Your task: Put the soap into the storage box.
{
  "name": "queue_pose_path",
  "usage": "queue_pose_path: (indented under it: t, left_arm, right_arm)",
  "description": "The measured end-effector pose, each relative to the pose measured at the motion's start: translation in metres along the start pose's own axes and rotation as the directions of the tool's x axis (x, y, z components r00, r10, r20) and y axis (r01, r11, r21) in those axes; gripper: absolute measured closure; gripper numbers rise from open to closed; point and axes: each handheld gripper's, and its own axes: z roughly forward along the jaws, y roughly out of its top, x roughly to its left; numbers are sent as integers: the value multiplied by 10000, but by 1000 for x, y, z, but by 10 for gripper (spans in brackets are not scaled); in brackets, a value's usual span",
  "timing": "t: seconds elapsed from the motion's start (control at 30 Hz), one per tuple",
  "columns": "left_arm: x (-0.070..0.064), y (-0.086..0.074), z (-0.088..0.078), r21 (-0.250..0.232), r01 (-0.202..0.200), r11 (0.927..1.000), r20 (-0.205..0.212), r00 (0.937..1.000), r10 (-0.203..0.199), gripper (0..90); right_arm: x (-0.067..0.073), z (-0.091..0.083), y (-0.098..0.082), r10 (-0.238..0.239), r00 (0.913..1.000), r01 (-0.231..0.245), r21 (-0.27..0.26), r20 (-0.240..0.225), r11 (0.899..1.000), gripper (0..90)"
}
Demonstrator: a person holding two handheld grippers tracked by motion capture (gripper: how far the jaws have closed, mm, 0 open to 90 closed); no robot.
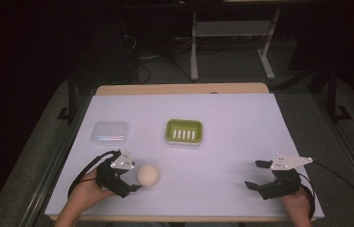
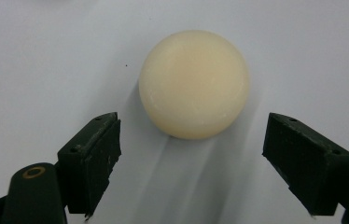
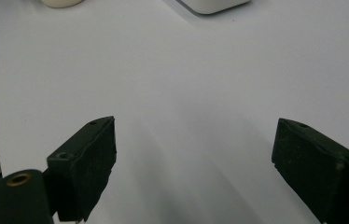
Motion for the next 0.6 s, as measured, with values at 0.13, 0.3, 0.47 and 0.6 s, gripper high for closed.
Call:
queue_pose_path:
  t: [0.13,0.3,0.47,0.6]
  left_arm:
    - [1,3,2,160,-67,9998,57,10000,67,184]
    - [1,12,6,409,-334,9986,83,9994,330,179]
    - [1,20,12,701,-561,9960,169,9983,550,172]
    - [2,23,18,810,-501,9955,322,9983,476,172]
  right_arm:
    - [0,1,0,-28,10000,28,10,-11,10000,130]
    - [1,2,0,-46,10000,46,83,-18,10000,130]
    - [0,2,0,-34,10000,34,67,-24,10000,130]
    - [1,2,0,-29,10000,29,70,-48,10000,130]
